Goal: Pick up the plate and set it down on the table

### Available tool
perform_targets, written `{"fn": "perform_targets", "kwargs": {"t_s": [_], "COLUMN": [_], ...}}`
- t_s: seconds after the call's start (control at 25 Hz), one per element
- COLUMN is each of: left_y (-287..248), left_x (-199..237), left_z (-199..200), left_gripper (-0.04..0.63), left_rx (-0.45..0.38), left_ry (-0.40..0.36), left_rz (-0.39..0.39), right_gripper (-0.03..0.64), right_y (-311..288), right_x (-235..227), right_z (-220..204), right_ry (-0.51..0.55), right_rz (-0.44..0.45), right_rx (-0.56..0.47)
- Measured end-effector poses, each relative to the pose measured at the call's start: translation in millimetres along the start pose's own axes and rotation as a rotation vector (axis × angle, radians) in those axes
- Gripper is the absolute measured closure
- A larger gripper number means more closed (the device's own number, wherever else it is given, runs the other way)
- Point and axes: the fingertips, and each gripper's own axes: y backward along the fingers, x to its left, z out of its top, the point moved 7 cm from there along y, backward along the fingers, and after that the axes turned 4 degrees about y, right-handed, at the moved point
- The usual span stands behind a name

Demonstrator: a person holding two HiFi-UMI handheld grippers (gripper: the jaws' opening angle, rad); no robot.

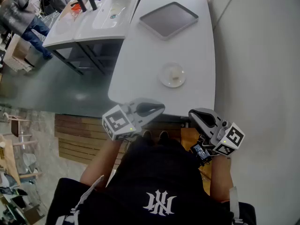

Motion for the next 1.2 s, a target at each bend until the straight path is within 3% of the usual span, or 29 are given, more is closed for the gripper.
{"fn": "perform_targets", "kwargs": {"t_s": [0.52, 0.76, 0.84, 0.96, 1.2], "left_y": [29.3, 45.7, 45.7, 41.3, 16.0], "left_x": [21.3, 53.0, 63.8, 77.6, 108.2], "left_z": [-12.1, -34.2, -41.6, -50.7, -66.3], "left_gripper": [0.586, 0.584, 0.556, 0.479, 0.445], "left_rx": [0.013, 0.0, 0.006, 0.047, 0.132], "left_ry": [0.047, 0.161, 0.216, 0.278, 0.379], "left_rz": [-0.041, -0.007, 0.022, 0.054, 0.145], "right_gripper": [0.612, 0.611, 0.61, 0.52, 0.502], "right_y": [-28.6, -39.3, -37.7, -36.8, -27.7], "right_x": [13.1, 4.3, -2.7, -20.0, -82.9], "right_z": [5.2, -0.3, -2.2, -2.2, -10.9], "right_ry": [0.025, -0.031, -0.046, -0.063, -0.115], "right_rz": [-0.094, -0.159, -0.181, -0.198, -0.227], "right_rx": [0.023, 0.031, 0.045, 0.064, 0.078]}}
